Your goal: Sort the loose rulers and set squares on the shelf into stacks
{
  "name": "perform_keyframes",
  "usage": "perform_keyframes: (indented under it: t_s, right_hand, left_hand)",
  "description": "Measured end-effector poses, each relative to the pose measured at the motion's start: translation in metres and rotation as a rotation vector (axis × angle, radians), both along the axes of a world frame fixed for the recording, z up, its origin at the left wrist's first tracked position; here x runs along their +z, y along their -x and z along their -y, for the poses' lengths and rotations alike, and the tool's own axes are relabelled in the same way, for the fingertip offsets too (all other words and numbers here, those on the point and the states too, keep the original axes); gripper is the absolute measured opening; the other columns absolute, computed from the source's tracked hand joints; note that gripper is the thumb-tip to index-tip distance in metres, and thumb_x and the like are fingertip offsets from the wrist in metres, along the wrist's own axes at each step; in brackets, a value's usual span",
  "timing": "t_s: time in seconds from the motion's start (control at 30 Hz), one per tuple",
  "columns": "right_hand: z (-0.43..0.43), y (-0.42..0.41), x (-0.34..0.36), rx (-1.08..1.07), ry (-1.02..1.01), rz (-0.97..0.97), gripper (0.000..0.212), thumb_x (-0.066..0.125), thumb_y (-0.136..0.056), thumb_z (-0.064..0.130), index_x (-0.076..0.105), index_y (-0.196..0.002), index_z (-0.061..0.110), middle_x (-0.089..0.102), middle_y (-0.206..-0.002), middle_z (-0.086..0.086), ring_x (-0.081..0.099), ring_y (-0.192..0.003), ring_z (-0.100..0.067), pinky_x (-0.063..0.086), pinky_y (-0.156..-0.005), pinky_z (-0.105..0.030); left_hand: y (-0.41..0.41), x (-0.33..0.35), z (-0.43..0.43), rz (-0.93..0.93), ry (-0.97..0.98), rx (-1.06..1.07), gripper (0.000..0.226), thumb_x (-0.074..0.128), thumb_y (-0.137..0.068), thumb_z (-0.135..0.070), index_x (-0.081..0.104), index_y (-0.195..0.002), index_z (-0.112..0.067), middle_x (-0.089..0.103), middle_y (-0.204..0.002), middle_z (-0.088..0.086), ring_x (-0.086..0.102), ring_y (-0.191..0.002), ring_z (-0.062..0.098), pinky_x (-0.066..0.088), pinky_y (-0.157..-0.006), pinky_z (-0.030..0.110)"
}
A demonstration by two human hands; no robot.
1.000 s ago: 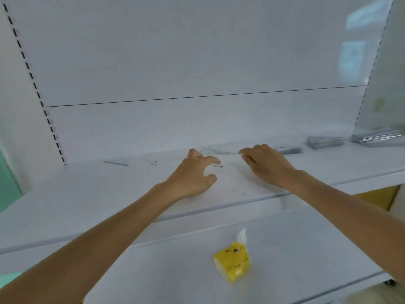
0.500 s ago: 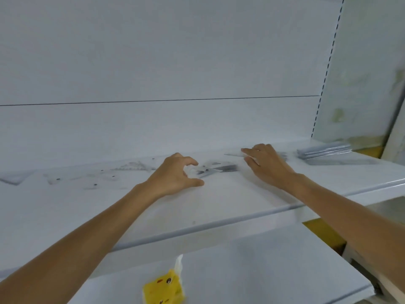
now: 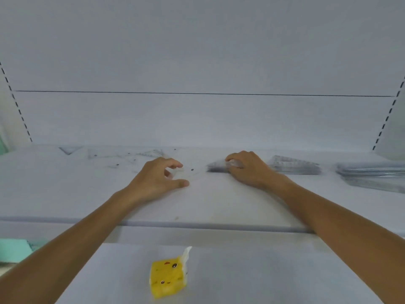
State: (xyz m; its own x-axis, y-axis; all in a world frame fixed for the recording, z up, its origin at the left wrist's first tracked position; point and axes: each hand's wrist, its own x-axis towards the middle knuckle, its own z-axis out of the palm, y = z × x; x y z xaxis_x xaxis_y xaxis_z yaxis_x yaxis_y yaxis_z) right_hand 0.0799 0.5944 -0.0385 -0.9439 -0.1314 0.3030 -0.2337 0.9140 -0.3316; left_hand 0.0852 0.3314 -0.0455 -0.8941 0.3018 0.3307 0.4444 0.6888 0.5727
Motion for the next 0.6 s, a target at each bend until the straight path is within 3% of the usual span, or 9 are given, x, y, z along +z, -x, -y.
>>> perform_keyframes:
  t_s: [0.1, 0.27, 0.47, 0.6]
  right_hand:
    - [0.003, -0.001, 0.002, -0.001, -0.011, 0.015, 0.033, 0.047, -0.09, 0.034, 0.06, -0.118, 0.024, 0.057, -0.127, -0.003, 0.051, -0.119, -0.024, 0.042, -0.1, -0.041]
    - [0.008, -0.016, 0.005, -0.023, -0.117, -0.029, 0.044, 0.048, -0.09, 0.029, 0.044, -0.134, 0.025, 0.038, -0.143, -0.002, 0.031, -0.131, -0.021, 0.029, -0.109, -0.04]
    - [0.011, -0.055, -0.009, -0.017, -0.091, -0.064, 0.03, 0.044, -0.09, 0.03, 0.055, -0.117, 0.024, 0.054, -0.12, 0.003, 0.049, -0.113, -0.016, 0.039, -0.091, -0.028]
    - [0.015, -0.064, -0.012, 0.022, -0.17, -0.075, 0.03, 0.036, -0.093, 0.027, 0.061, -0.108, 0.018, 0.058, -0.119, 0.0, 0.047, -0.114, -0.018, 0.039, -0.096, -0.029]
  left_hand:
    - [0.002, 0.007, 0.004, -0.012, 0.02, 0.01, 0.045, 0.076, -0.066, -0.047, 0.061, -0.106, -0.033, 0.058, -0.111, -0.012, 0.054, -0.083, -0.006, 0.037, -0.068, 0.009]
    - [0.014, 0.024, -0.009, -0.046, 0.021, -0.035, 0.04, 0.073, -0.072, -0.042, 0.059, -0.107, -0.033, 0.056, -0.11, -0.01, 0.052, -0.086, -0.002, 0.038, -0.072, 0.016]
    - [0.029, 0.034, -0.047, -0.044, -0.029, -0.135, 0.033, 0.072, -0.074, -0.039, 0.06, -0.105, -0.036, 0.057, -0.113, -0.01, 0.053, -0.088, 0.0, 0.041, -0.072, 0.015]
    - [0.039, 0.035, -0.078, -0.036, 0.004, -0.208, 0.037, 0.071, -0.076, -0.04, 0.06, -0.111, -0.034, 0.056, -0.118, -0.007, 0.053, -0.094, 0.005, 0.039, -0.076, 0.018]
